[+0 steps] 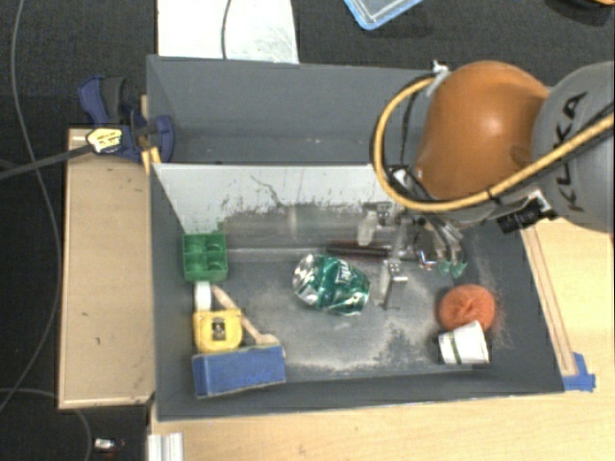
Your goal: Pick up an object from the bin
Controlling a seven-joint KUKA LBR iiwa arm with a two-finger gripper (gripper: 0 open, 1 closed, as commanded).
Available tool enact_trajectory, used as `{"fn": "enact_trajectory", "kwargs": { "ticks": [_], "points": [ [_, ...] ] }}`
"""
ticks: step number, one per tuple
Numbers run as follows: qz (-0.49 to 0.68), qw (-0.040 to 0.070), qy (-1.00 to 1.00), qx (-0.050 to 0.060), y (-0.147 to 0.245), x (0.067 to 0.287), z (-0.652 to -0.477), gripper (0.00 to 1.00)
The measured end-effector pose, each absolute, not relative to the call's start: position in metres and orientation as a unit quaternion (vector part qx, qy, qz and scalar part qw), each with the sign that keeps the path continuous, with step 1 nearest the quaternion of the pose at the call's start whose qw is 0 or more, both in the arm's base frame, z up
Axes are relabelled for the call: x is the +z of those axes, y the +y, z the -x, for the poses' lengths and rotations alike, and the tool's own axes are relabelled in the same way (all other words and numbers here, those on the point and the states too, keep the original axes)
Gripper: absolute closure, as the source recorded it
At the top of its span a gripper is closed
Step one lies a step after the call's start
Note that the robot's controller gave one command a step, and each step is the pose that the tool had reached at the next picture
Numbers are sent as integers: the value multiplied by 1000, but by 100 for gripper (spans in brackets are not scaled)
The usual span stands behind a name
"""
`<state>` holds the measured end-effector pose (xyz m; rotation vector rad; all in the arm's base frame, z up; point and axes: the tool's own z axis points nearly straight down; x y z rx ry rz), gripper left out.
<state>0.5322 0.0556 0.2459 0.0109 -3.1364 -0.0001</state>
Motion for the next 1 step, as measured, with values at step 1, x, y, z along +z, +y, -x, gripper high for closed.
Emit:
{"fn": "enact_trajectory", "kwargs": {
  "ticks": [1],
  "points": [
    [-2, -2, -1000, 0, 55, 250, -534, 0]
  ]
}}
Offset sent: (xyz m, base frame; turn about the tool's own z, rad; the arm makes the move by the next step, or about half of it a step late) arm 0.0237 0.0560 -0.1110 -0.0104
